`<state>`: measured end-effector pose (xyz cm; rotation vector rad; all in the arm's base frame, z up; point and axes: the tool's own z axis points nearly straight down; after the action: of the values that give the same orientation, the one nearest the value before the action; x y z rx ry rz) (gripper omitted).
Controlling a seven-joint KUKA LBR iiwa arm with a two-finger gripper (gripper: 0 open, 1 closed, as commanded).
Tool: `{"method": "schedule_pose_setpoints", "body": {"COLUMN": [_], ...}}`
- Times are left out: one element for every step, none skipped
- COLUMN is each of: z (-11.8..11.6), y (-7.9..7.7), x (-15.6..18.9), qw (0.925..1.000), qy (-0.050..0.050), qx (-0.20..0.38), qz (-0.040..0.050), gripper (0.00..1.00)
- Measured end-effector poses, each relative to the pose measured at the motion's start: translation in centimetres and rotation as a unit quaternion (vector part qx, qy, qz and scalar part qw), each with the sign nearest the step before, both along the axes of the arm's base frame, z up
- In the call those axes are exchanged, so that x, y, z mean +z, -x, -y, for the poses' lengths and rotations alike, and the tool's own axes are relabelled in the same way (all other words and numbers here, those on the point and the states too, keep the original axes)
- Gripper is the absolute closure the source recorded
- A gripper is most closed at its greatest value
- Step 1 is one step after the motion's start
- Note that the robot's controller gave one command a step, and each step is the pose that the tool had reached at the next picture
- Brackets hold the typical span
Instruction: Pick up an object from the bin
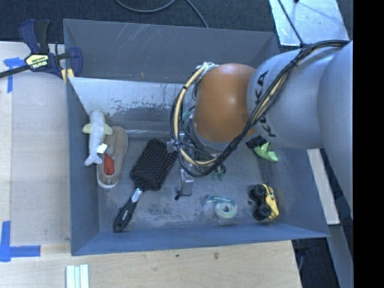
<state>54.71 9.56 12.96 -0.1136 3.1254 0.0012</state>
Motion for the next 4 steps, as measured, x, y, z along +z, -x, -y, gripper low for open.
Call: {"method": "schedule_pose_setpoints", "body": {"z": [-2.9, -3.9, -3.8, -4.3], "y": [0.1, -0.9, -1.4, -2.3], "x": [-1.8, -3.6, -4.5, -5.4], "qw": [0.9996, 1.0, 0.9993, 0.9958], "qy": [0.001, -0.001, -0.003, 0.001], "qx": [0.027, 0.005, -0.038, 0.091], "qz": [0.0038, 0.0049, 0.0065, 0.0103], "gripper": [0.0, 0.0, 0.0, 1.0]}}
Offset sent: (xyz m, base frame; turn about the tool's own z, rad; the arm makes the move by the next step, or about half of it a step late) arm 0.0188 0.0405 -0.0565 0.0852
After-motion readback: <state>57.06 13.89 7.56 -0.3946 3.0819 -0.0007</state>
